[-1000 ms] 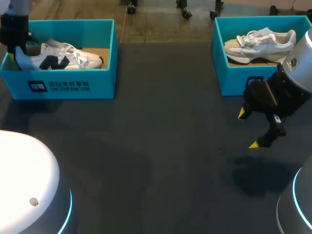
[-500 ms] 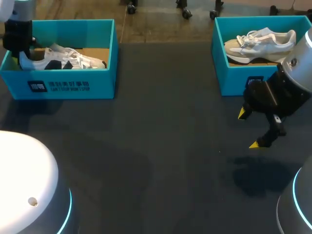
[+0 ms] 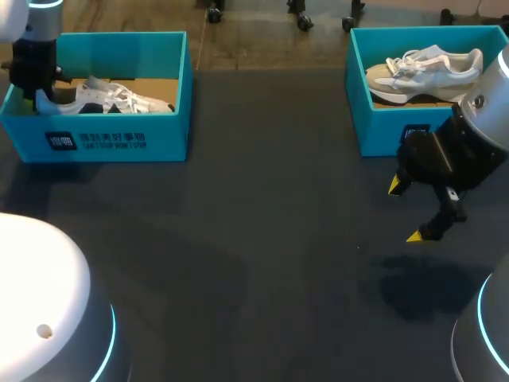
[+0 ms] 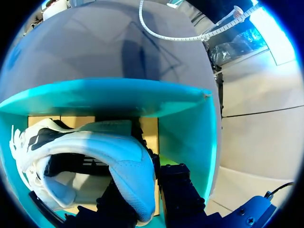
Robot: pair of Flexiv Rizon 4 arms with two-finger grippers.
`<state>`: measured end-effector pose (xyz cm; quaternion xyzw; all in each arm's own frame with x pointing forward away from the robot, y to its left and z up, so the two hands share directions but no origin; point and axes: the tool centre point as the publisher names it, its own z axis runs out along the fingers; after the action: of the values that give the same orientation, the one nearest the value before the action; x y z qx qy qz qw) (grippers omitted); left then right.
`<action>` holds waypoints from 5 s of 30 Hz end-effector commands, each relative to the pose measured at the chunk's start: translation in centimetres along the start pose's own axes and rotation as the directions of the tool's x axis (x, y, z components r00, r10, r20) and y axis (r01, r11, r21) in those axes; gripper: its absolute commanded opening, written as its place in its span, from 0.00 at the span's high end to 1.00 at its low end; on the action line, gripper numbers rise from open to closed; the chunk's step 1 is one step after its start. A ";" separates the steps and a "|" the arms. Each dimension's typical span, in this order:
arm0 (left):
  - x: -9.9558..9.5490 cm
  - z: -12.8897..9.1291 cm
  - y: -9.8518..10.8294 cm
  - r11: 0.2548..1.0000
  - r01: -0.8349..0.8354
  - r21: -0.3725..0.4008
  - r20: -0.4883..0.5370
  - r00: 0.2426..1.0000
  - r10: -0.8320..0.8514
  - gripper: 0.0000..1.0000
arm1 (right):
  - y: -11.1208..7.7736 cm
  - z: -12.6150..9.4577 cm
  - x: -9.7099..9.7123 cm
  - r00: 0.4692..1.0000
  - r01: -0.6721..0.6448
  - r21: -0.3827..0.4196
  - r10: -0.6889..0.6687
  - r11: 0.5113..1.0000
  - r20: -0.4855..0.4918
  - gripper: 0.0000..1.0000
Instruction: Take the shoe out of the shoebox, open the shoe tongue, remove and reinsert the insole, then place the shoe into the shoebox
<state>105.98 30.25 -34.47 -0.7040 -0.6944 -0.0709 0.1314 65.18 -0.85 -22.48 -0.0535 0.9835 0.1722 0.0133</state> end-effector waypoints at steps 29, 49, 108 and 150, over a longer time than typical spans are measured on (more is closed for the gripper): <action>-1.1 2.0 0.9 1.000 -0.027 0.003 0.030 0.999 0.027 0.79 | 0.0 0.2 -0.1 1.000 0.001 0.001 -0.001 1.000 -0.002 0.00; -1.3 -3.3 -0.9 0.998 -0.062 -0.008 0.113 0.992 0.063 0.00 | 0.0 0.2 -0.1 1.000 0.001 0.001 -0.001 1.000 -0.002 0.00; 1.6 -13.9 -8.4 0.996 -0.056 -0.063 0.156 0.986 0.065 0.00 | -6.6 -6.1 -14.5 0.889 -0.454 0.143 0.458 0.879 0.005 0.00; 1.6 -13.9 -8.4 0.996 -0.056 -0.063 0.156 0.986 0.065 0.00 | -17.7 -11.6 -31.9 0.133 -0.991 0.064 0.941 0.119 0.312 0.00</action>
<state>98.79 27.85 -19.97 -0.7315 -0.6788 -0.0300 0.0571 95.25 -17.67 -15.74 0.6020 0.7975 0.0392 0.0070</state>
